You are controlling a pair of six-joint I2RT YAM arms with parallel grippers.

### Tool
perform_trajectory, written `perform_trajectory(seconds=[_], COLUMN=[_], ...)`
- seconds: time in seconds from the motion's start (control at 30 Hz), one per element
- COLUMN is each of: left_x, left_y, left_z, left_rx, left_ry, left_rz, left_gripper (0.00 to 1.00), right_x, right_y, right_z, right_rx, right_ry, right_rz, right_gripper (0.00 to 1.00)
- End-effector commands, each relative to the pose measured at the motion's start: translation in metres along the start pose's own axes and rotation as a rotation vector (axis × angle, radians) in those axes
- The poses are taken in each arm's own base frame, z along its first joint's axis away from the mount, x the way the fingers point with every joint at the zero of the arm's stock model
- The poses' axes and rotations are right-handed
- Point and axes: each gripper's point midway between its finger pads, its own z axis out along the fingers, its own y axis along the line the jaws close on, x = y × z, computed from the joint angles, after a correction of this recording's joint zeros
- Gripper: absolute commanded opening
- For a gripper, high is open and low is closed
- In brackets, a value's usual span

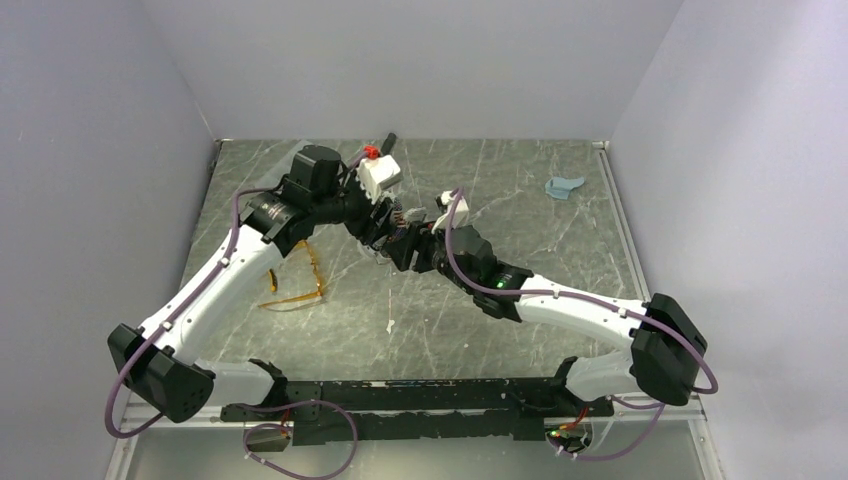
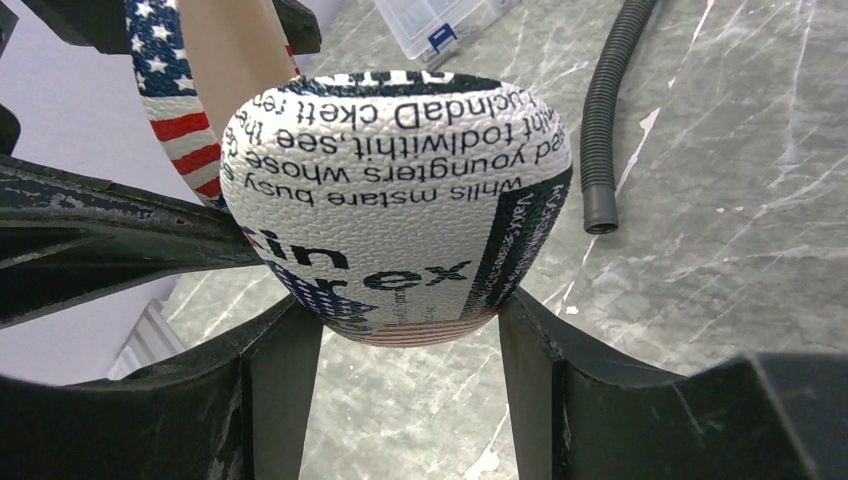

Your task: Organize the sunglasses

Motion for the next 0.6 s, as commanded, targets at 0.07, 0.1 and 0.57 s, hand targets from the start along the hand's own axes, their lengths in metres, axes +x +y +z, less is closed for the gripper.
perform_trajectory(seconds=[0.07, 0.1, 0.57], left_x=[-0.004, -0.006, 0.0], left_y=[-0.02, -0.022, -0.043], left_z=[-0.027, -0.032, -0.058], left_rx=[0.085, 0.099, 0.193], left_ry=[0.007, 0.007, 0.007], left_rz=[-0.018, -0.018, 0.051], left_gripper=[0.44, 0.47, 0.65], right_x=[-0.053, -0.056, -0.076], right_y=[-0.013, -0.014, -0.011], right_z=[-0.004, -0.006, -0.019], right_rx=[0.111, 0.11, 0.057], right_ry=[-0.162, -0.169, -0.213], right_rz=[-0.065, -0.092, -0.268], right_gripper=[0.0, 0.0, 0.0])
